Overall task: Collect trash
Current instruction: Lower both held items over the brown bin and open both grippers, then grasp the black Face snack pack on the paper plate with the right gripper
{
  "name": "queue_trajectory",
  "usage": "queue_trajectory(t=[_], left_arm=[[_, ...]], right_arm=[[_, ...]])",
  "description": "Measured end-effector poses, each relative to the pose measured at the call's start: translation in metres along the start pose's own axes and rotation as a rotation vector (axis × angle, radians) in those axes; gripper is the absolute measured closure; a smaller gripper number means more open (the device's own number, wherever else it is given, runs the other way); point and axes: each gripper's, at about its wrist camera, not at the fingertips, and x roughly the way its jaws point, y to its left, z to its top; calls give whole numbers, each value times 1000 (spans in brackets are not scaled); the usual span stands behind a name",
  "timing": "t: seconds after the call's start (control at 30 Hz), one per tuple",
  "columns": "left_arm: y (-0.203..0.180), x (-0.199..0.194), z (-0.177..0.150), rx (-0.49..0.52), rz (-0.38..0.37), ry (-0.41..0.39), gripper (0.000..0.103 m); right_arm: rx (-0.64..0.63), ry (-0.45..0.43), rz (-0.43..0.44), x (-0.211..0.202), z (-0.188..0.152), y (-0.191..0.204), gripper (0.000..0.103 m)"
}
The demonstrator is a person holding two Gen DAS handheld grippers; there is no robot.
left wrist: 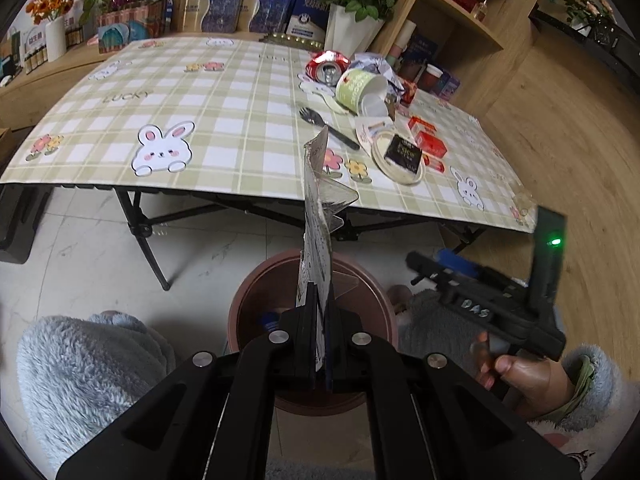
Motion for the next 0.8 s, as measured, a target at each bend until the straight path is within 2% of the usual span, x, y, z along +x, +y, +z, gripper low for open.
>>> queue_trajectory(t=[0.03, 0.13, 0.5, 0.53, 0.63, 0.7, 0.77, 0.8], left_arm=[[0, 2, -1, -3, -1, 8, 100], [0, 12, -4, -17, -10, 49, 100], [-10, 51, -10, -13, -44, 181, 98], [-11, 51, -9, -12, -48, 182, 91], [-12, 47, -8, -12, -36, 151, 57], [-12, 41, -4, -15, -20, 111, 52], [-12, 37, -3, -20, 1, 91, 41], [-11, 35, -2, -25, 14, 80, 38]], right_arm=[[-3, -26, -20, -5, 1, -1, 12], [-7, -72, -40, -13, 5, -1, 7], [44, -110, -85, -22, 4, -18, 6], [52, -109, -87, -21, 4, -21, 6], [75, -109, -91, -22, 3, -27, 6], [82, -110, -89, -22, 2, -28, 6], [86, -113, -83, -22, 2, -29, 6], [86, -115, -82, -23, 2, -29, 6]])
